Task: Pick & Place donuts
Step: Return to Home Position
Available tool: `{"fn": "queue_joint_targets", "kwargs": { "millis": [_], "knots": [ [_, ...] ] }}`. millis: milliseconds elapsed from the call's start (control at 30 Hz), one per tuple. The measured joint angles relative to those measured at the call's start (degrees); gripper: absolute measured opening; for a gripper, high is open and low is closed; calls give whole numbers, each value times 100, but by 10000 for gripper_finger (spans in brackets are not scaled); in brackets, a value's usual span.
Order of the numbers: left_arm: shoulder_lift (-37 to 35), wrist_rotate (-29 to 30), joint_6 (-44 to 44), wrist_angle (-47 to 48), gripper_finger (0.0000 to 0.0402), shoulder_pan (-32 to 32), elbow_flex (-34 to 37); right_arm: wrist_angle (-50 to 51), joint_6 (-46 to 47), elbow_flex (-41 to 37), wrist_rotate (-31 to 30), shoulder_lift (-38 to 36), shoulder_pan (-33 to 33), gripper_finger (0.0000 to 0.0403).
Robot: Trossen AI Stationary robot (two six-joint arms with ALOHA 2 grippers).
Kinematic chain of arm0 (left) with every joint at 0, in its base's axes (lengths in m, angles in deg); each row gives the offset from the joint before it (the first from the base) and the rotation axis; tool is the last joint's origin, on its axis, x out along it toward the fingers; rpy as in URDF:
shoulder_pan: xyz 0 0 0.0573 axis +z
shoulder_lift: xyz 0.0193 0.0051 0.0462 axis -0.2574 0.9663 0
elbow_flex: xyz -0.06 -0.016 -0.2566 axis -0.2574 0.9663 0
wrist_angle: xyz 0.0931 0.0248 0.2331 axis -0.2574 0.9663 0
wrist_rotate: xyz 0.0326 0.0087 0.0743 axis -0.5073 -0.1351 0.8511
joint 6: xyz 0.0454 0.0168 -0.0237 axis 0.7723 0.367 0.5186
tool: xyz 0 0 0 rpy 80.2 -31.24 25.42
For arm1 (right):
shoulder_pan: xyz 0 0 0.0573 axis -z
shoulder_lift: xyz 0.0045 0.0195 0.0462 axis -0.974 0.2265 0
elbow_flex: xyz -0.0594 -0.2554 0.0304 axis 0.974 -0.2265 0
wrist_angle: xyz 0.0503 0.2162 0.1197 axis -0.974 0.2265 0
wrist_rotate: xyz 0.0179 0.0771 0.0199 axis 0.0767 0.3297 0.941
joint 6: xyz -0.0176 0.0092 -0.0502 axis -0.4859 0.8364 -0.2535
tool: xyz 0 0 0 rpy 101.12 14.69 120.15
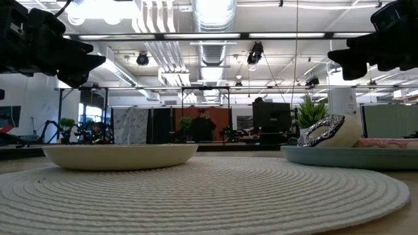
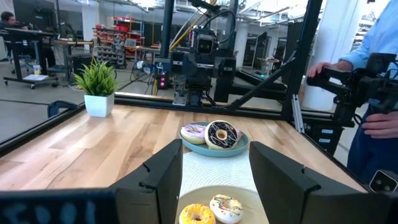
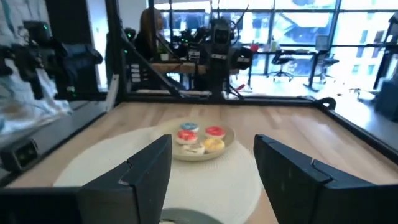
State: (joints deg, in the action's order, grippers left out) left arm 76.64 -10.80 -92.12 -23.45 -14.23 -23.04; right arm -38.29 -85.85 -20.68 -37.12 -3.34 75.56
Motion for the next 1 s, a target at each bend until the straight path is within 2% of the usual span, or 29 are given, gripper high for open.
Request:
{"fn": "queue_joint_targets", "kwargs": {
  "millis": [167, 1000],
  "knots": [
    [0, 0, 0, 2, 161, 0, 0, 298, -62, 7, -92, -332, -2, 219],
    [1, -2, 0, 2, 161, 0, 0, 313, -35, 7, -154, -242, 0, 219]
  ]
}}
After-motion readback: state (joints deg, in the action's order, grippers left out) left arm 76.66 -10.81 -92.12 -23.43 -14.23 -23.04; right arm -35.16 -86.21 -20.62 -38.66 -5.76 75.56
